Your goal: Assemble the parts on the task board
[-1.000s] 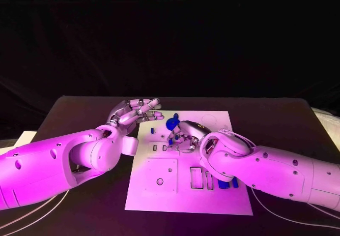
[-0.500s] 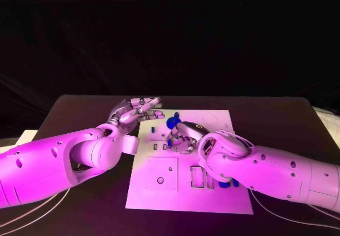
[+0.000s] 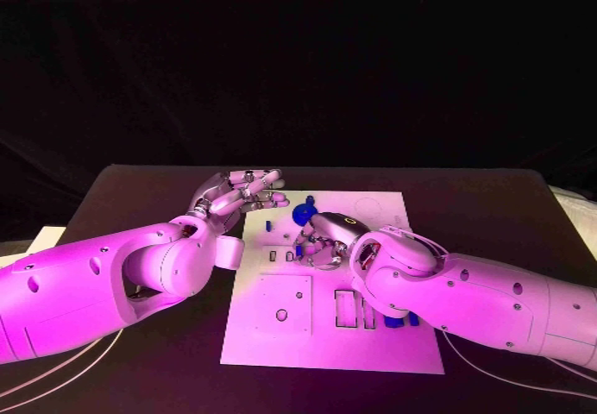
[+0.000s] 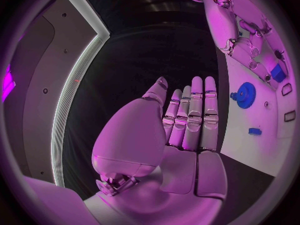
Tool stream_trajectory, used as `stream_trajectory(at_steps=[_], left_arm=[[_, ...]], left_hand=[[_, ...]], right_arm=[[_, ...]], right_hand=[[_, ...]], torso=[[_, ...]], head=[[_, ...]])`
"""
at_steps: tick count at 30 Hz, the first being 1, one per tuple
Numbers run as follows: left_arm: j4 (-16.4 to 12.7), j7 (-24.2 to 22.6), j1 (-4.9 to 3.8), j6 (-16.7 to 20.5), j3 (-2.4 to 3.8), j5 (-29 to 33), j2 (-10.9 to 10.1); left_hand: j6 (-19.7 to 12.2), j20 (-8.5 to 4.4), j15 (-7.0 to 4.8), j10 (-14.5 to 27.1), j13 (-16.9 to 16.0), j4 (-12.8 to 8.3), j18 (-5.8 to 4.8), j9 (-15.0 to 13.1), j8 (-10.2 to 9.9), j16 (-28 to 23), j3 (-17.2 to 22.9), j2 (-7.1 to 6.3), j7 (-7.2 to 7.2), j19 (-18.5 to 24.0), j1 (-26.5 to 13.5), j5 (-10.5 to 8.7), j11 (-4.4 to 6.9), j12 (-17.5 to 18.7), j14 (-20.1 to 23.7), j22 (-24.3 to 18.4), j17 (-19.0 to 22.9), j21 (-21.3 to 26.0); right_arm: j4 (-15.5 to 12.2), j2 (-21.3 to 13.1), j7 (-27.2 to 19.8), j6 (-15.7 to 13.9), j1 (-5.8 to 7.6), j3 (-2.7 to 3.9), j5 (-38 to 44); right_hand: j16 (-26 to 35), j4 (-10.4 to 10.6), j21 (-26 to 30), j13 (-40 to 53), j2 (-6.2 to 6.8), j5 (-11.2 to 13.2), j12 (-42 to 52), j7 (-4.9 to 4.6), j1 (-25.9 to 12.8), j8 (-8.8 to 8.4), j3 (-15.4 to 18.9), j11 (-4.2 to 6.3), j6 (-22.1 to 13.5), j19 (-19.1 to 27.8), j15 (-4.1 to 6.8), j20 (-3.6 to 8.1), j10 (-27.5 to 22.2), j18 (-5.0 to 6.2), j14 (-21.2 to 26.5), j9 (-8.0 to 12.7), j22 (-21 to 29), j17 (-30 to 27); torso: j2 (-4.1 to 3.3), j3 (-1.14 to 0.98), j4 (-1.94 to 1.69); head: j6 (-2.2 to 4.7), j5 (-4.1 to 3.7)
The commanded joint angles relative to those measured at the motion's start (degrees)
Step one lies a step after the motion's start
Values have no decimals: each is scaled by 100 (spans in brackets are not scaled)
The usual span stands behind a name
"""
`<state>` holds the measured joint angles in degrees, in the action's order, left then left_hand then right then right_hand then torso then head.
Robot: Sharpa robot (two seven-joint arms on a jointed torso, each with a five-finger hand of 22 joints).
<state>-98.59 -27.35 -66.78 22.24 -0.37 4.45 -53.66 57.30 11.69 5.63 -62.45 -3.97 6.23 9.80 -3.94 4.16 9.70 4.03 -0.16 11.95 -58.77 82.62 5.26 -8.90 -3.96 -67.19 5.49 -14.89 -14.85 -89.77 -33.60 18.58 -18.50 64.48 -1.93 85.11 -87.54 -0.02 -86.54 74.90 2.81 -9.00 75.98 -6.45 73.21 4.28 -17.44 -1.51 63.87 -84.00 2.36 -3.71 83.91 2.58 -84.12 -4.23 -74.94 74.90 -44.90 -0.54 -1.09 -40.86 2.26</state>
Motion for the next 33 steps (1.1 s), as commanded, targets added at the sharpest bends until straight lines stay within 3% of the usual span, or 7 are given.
stream_trajectory(at_steps=[1, 11, 21, 25, 33], left_arm=[[-13, -51, -4, -111, 4, 15, 8], [-11, -51, -4, -111, 4, 15, 10], [-5, -43, -4, -114, 4, 15, 11], [-2, -39, -4, -117, 4, 15, 12], [8, -32, -4, -124, 4, 15, 19]], left_hand=[[-6, 17, 1, 40, 9, -33, 67, 2, -19, -21, 12, 3, 9, -36, 49, -31, 3, 31, -12, -7, -6, 38], [-6, 17, 1, 40, 9, -33, 67, 2, -19, -21, 12, 3, 9, -36, 49, -31, 3, 31, -12, -7, -6, 38], [-6, 16, 1, 43, 10, -49, 67, 2, -23, -30, 20, 7, 12, -39, 53, -32, 2, 31, -16, -8, -18, 38], [-6, 16, 1, 43, 10, -49, 67, 2, -23, -30, 20, 7, 12, -39, 53, -32, 2, 31, -16, -8, -18, 38], [-6, 16, 1, 43, 10, -49, 67, 2, -23, -30, 20, 7, 12, -39, 53, -32, 2, 31, -16, -8, -18, 38]], right_arm=[[19, -16, 176, 319, -35, -29, 150], [21, -19, 199, 329, -35, -36, 219], [2, -22, 155, 86, -37, -42, 256], [-9, -23, 94, -148, -38, -44, 259], [-135, -63, -127, -831, -56, -45, 260]], right_hand=[[24, -2, 0, 654, 65, -36, -45, -27, -19, -35, 51, -25, -40, -222, 1, 6, -22, -83, -451, 9, -692, 821], [23, 18, 3, 564, 201, -30, -197, -74, -116, -72, 137, -66, -177, -221, -33, -23, -91, -83, -453, 44, -691, 829], [18, 60, 18, 315, 404, -8, -593, -153, -212, -84, 344, -138, -596, -208, -99, -83, -285, -79, -456, 68, -668, 853], [14, 157, 24, 241, 475, 93, -682, -209, -254, -80, 566, -193, -899, -202, -144, -126, -331, -77, -457, 62, -659, 871], [6, 256, 22, 205, 470, 125, -707, -238, -190, -71, 751, -220, -1016, -206, -171, -155, -348, -78, -461, 55, -669, 896]], torso=[[-1, 2, -4], [1, 2, 3], [-1, 2, 0], [0, 3, 2], [2, -1, 4]], head=[[-5, -7], [-16, -5], [-23, -9], [-22, -9], [-4, -22]])
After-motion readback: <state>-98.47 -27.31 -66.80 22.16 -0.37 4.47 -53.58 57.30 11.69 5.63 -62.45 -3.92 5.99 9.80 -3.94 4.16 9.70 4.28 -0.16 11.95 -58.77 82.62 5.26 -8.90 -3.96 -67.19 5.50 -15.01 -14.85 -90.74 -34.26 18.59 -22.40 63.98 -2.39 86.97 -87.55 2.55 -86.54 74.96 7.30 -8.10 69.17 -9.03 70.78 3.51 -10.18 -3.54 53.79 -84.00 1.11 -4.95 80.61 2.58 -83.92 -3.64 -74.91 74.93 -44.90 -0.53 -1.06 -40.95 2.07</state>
